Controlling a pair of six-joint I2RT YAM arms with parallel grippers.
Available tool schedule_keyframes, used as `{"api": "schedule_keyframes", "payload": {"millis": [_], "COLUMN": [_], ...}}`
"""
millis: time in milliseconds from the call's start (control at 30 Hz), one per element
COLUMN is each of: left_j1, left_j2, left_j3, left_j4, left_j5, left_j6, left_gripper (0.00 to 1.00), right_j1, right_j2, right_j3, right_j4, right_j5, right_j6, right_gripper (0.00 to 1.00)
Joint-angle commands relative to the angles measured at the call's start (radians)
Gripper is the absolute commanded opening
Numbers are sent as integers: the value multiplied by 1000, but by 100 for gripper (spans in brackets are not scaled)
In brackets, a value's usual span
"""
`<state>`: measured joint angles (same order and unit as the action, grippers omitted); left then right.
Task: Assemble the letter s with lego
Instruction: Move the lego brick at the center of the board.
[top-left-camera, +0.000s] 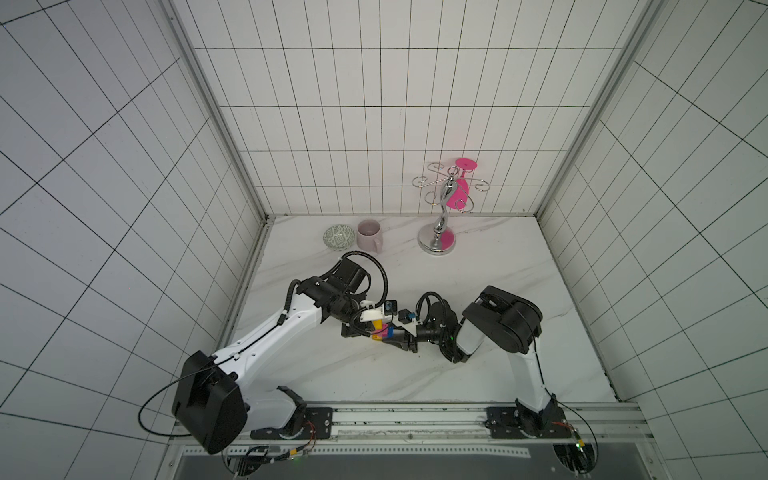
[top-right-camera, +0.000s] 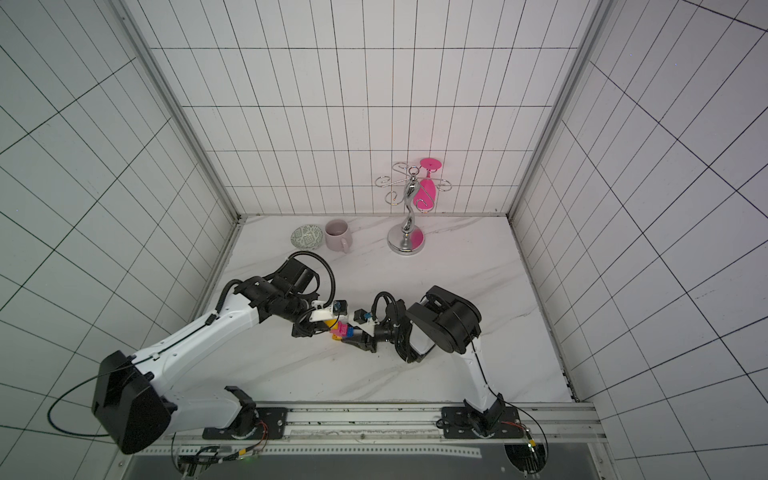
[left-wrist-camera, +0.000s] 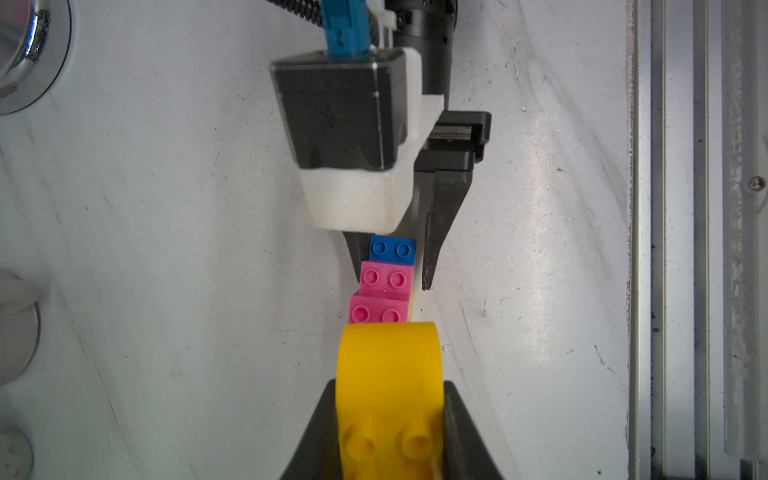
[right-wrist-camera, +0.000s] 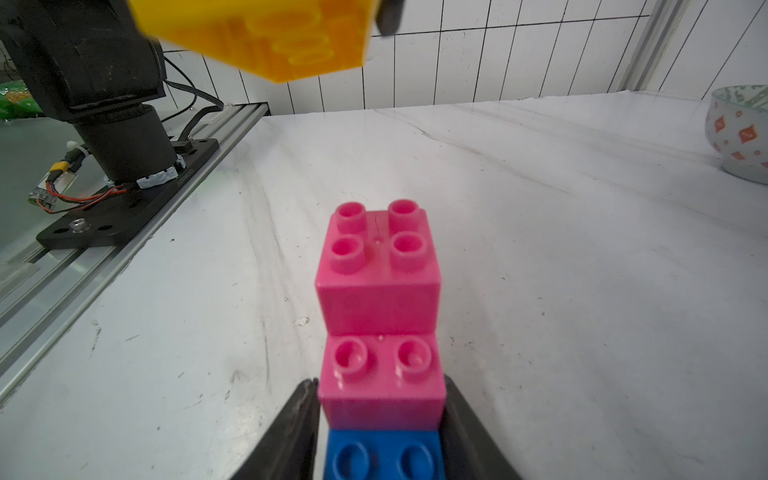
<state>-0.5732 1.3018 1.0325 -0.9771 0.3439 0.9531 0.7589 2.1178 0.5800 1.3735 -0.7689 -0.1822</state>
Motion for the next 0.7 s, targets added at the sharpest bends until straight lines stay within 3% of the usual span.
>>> {"api": "schedule_keyframes", "payload": {"millis": [0, 400, 533, 667], "left_j1": [0, 1, 1, 1], "left_j2": [-17, -5, -6, 0], "left_j3": [-10, -12, -14, -11], "left_j4": [17, 28, 32, 27], "left_j5": [4, 6, 5, 6], "left_j6": [1, -4, -5, 0], "left_gripper": [0, 0, 0, 0], "right_j1": [-9, -10, -10, -9], "right_j2": [-24, -35, -29, -30], "right_j3": [19, 26, 31, 32], "right_j4": [59, 59, 59, 59], "right_j5": [11, 35, 23, 15], "right_j6": [-3, -7, -5, -11], "right_gripper": [46, 46, 32, 25]}}
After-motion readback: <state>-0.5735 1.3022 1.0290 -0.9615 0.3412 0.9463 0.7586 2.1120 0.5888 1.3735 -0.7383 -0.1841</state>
